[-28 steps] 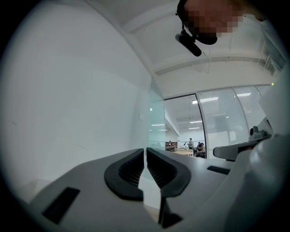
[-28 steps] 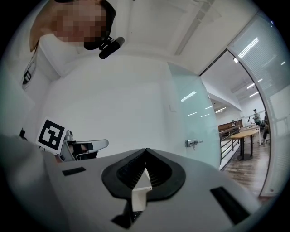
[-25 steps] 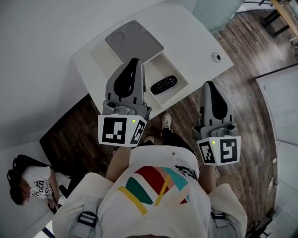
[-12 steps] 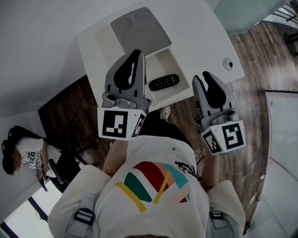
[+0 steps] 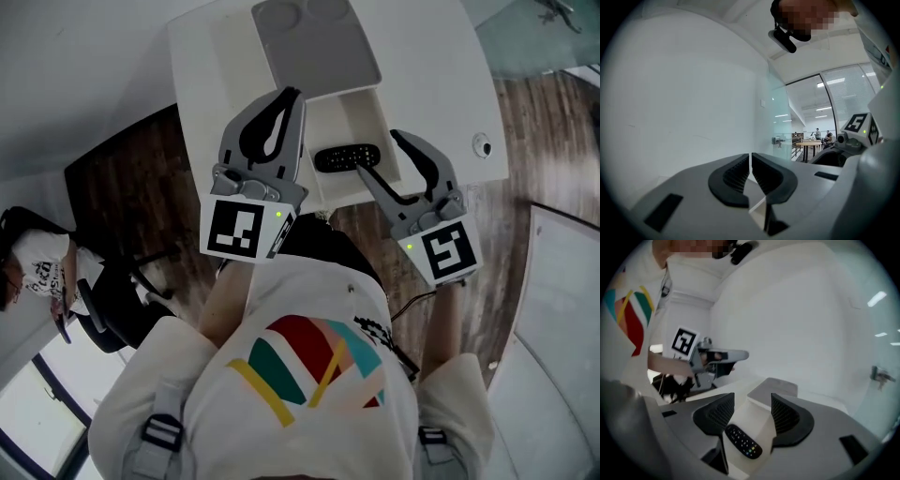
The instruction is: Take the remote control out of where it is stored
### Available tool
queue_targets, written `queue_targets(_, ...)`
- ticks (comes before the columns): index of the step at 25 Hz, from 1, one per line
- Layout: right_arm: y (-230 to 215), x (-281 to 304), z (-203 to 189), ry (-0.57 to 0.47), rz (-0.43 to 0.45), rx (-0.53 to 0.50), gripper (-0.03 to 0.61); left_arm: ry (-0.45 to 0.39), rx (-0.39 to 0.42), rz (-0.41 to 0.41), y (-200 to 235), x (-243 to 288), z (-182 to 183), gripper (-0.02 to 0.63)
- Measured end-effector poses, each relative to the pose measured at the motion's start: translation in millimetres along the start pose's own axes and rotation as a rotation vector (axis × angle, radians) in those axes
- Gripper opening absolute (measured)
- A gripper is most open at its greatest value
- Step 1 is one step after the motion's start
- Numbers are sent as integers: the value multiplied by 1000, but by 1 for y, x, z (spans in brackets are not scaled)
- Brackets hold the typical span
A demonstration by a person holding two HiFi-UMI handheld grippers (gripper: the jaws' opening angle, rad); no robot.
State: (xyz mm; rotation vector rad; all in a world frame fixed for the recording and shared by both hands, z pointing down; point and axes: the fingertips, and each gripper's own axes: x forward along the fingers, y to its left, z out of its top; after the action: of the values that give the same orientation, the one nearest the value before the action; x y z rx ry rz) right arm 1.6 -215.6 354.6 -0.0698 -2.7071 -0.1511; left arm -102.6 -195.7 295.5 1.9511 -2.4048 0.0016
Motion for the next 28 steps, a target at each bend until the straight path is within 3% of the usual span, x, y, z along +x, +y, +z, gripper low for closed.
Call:
queue_targets(4, 25, 38, -52, 278, 142, -268, 222, 32, -10, 30, 16, -2, -13, 6)
queue_targets(6, 32, 51, -71, 341, 216, -292, 222, 52, -20, 37, 21, -2, -24, 6)
queue_targets(9, 39, 64, -95, 426, 319, -335, 306, 92, -41, 44, 25, -1, -44, 6)
queue_targets(14, 46, 68, -125, 550, 457, -434, 333, 135, -108, 69, 24, -7, -71, 6)
queue_targets(24, 47, 90, -166, 703, 531, -643, 332, 175, -193, 137, 39, -21, -109, 6)
queue_targets(28, 47, 87, -176, 756, 564, -664, 331, 184, -216, 156, 41, -22, -117, 7)
